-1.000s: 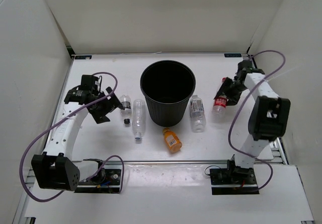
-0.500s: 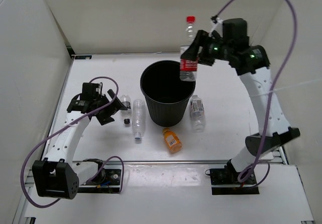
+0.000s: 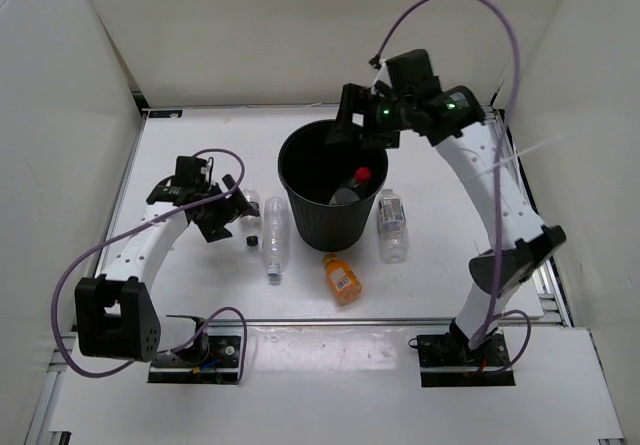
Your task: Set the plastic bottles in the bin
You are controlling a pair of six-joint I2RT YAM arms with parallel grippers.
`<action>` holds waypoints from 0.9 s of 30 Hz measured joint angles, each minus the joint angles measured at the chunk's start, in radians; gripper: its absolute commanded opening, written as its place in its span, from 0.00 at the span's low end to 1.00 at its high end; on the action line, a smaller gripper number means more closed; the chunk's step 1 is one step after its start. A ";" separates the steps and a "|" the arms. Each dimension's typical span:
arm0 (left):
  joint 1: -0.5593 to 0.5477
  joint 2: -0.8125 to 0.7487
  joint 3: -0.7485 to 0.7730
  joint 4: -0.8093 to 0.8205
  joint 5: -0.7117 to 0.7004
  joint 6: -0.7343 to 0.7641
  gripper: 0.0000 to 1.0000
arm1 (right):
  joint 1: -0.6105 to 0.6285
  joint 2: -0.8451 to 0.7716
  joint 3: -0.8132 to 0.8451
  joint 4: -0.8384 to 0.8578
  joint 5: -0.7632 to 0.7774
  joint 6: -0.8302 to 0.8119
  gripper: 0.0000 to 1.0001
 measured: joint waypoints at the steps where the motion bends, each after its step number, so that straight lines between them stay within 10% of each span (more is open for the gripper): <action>1: -0.007 0.019 0.011 0.002 -0.004 0.005 0.97 | -0.011 -0.029 0.000 0.000 0.003 -0.005 1.00; 27: -0.200 0.362 0.315 -0.050 -0.311 0.077 0.97 | -0.089 -0.192 -0.100 -0.052 -0.075 -0.053 1.00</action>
